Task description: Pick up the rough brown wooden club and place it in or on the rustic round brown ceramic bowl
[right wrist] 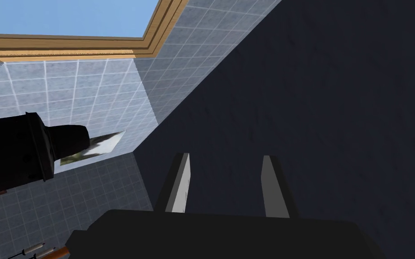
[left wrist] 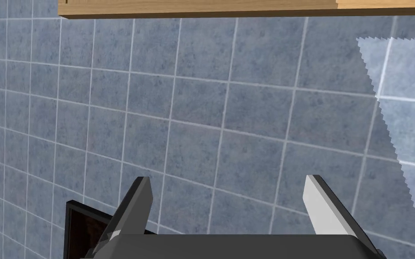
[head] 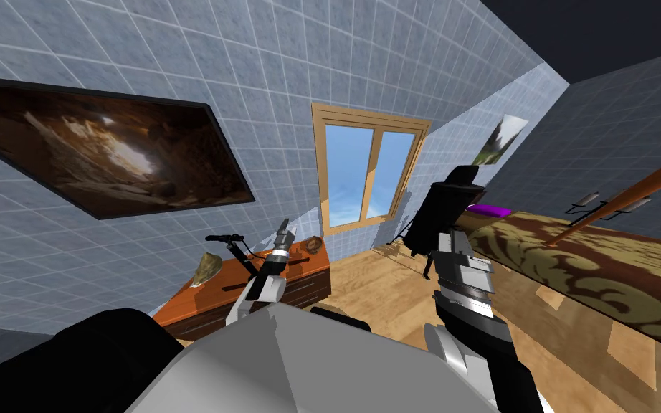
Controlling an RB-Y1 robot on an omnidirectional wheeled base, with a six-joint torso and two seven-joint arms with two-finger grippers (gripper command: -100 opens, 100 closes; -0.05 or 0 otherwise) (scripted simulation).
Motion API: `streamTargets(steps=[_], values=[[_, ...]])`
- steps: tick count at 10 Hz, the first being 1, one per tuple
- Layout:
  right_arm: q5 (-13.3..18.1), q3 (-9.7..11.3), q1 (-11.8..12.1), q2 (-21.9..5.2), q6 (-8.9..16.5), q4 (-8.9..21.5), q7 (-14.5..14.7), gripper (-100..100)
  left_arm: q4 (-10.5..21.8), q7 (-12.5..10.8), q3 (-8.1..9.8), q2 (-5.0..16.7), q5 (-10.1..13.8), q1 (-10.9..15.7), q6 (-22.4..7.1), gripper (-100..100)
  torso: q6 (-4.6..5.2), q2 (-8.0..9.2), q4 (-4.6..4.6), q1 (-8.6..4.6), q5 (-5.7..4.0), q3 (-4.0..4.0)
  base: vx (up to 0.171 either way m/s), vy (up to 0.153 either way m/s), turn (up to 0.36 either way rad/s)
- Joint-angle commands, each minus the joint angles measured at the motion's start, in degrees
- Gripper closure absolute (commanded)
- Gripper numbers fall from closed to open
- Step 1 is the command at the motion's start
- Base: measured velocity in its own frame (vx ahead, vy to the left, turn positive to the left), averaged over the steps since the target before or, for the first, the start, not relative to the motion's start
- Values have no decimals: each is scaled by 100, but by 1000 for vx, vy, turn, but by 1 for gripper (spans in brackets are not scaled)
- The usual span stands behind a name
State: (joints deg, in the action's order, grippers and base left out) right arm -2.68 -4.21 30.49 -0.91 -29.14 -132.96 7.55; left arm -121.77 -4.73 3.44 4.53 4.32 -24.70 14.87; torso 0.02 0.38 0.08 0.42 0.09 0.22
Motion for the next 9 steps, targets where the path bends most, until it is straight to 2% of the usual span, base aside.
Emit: streamTargets(steps=[1,2,3,6,9], values=[[0,0,0,0,0,0,0,0,238,-109,84,135,62,130,-286,-100,0,0,0,0,0,0,-123,94,-201],[0,0,0,0,0,0,0,0,389,-196,147,222,116,191,-451,-100,1,5,1,-1,0,3,-134,99,-195],[0,0,0,0,0,0,0,0,389,-196,147,222,116,191,-477,-100,-1,10,2,1,1,6,-81,73,-40],[0,0,0,0,0,0,0,0,910,-494,346,455,302,397,-1010,-100,0,-7,-2,-2,0,-4,-92,85,-202],[0,0,1,0,0,0,0,0,1103,-605,413,526,372,471,-1316,-100,0,-21,-4,-14,-2,-11,-58,52,-97]])
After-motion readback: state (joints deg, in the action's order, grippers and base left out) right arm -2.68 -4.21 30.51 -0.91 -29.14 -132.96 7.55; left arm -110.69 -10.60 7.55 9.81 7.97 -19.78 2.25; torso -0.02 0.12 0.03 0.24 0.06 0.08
